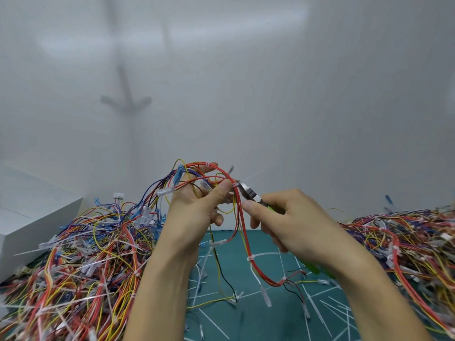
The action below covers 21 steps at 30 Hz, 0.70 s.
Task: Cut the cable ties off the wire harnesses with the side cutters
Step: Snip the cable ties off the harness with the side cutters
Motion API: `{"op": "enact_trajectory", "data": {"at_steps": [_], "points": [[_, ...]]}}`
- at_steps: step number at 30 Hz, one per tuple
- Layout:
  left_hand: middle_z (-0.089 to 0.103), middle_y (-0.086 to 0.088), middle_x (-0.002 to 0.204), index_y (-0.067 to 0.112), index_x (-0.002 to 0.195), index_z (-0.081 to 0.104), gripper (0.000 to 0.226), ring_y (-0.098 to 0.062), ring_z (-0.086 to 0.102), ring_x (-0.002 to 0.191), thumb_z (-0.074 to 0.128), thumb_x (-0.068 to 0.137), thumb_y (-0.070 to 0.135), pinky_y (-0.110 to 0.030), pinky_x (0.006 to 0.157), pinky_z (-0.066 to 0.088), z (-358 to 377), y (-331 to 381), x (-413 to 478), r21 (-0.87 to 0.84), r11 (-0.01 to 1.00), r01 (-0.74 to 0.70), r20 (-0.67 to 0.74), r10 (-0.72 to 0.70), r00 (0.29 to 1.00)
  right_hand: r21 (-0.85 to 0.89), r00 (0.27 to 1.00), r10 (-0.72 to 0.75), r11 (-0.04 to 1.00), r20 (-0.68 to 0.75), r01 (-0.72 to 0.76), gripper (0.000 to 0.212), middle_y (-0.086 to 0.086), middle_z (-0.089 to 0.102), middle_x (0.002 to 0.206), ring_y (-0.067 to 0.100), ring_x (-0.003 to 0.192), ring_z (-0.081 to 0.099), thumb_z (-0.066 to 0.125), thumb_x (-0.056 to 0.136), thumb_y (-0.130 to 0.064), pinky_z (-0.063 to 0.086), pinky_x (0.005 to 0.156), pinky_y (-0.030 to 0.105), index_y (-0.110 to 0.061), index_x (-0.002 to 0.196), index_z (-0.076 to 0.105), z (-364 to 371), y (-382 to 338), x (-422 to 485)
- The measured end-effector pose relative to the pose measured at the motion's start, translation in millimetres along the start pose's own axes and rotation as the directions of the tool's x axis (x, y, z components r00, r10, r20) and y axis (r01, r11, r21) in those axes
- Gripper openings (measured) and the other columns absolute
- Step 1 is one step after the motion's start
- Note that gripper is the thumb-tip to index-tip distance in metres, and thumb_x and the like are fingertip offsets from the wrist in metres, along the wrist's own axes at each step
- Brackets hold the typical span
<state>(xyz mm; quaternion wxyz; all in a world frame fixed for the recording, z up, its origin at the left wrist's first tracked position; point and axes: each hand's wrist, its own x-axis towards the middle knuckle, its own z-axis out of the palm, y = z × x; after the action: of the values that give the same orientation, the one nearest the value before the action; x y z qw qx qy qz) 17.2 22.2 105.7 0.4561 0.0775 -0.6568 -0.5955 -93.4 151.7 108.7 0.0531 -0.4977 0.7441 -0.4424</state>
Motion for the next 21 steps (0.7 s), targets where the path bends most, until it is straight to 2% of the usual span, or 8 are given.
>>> {"op": "enact_trajectory", "data": {"at_steps": [3, 6, 8, 12, 14, 18, 21], "points": [[0.072, -0.018, 0.094, 0.015, 0.117, 0.059, 0.028, -0.014, 0.067, 0.073, 0.064, 0.090, 0.010, -0.018, 0.041, 0.039, -0.1, -0.2, 0.3, -0.006, 1.000, 0.004, -0.007, -0.004, 1.000, -0.008, 1.000, -0.001, 1.000, 0.002, 0.001, 0.048, 0.001, 0.050, 0.055, 0.017, 0.050, 0.045, 0.053, 0.086, -0.063, 0.050, 0.056, 0.048, -0.020, 0.071, 0.068, 0.0, -0.4, -0.3], [0.072, -0.019, 0.094, 0.017, 0.112, 0.062, 0.024, -0.014, 0.067, 0.073, 0.065, 0.090, 0.010, -0.018, 0.041, 0.039, -0.1, -0.2, 0.4, 0.001, 1.000, -0.004, -0.006, 0.004, 1.000, -0.006, 1.000, 0.001, 1.000, -0.002, -0.001, 0.048, 0.001, 0.051, 0.055, 0.017, 0.050, 0.045, 0.053, 0.086, -0.063, 0.050, 0.056, 0.049, -0.020, 0.072, 0.068, 0.3, -1.0, -0.1], [0.072, -0.020, 0.093, 0.021, 0.106, 0.063, 0.019, -0.014, 0.066, 0.073, 0.065, 0.090, 0.011, -0.019, 0.041, 0.039, -0.3, -0.1, 0.4, 0.007, 1.000, -0.008, -0.002, 0.008, 1.000, -0.009, 1.000, 0.002, 1.000, -0.003, -0.002, 0.048, 0.001, 0.051, 0.056, 0.017, 0.050, 0.045, 0.053, 0.086, -0.063, 0.050, 0.055, 0.048, -0.019, 0.072, 0.068, 0.7, -0.8, 0.0], [0.074, -0.014, 0.091, 0.018, 0.114, 0.061, 0.026, -0.015, 0.068, 0.074, 0.065, 0.090, 0.011, -0.018, 0.041, 0.040, 0.1, 0.6, 0.7, 0.002, 1.000, 0.001, -0.003, -0.001, 1.000, 0.003, 1.000, -0.003, 1.000, -0.011, 0.003, 0.047, 0.001, 0.051, 0.055, 0.017, 0.049, 0.044, 0.053, 0.086, -0.062, 0.046, 0.054, 0.040, -0.020, 0.070, 0.068, 0.7, -0.4, 0.0], [0.075, -0.009, 0.087, 0.020, 0.111, 0.061, 0.024, -0.013, 0.067, 0.072, 0.065, 0.089, 0.010, -0.018, 0.041, 0.040, 0.5, 0.5, 0.4, 0.002, 1.000, 0.000, -0.007, 0.001, 1.000, -0.003, 1.000, -0.003, 1.000, -0.008, 0.003, 0.047, 0.001, 0.050, 0.054, 0.017, 0.049, 0.044, 0.054, 0.087, -0.061, 0.047, 0.054, 0.043, -0.020, 0.069, 0.067, 0.5, -0.6, 0.0], [0.073, -0.019, 0.092, 0.015, 0.113, 0.061, 0.025, -0.014, 0.065, 0.071, 0.064, 0.089, 0.008, -0.018, 0.040, 0.039, 1.0, 1.3, 0.1, -0.018, 1.000, 0.009, -0.012, -0.009, 1.000, -0.003, 1.000, 0.000, 1.000, -0.007, 0.000, 0.046, 0.001, 0.049, 0.054, 0.017, 0.050, 0.044, 0.055, 0.089, -0.059, 0.050, 0.056, 0.049, -0.019, 0.070, 0.067, 1.1, -0.9, -0.1], [0.073, -0.017, 0.090, 0.017, 0.109, 0.062, 0.022, -0.013, 0.064, 0.070, 0.064, 0.089, 0.009, -0.018, 0.040, 0.038, 0.8, 1.8, 0.1, -0.020, 1.000, 0.011, -0.005, -0.011, 1.000, -0.006, 1.000, -0.001, 1.000, -0.007, 0.001, 0.045, 0.000, 0.049, 0.054, 0.017, 0.051, 0.044, 0.055, 0.089, -0.059, 0.051, 0.056, 0.048, -0.020, 0.070, 0.068, 1.7, -1.0, 0.1]]}}
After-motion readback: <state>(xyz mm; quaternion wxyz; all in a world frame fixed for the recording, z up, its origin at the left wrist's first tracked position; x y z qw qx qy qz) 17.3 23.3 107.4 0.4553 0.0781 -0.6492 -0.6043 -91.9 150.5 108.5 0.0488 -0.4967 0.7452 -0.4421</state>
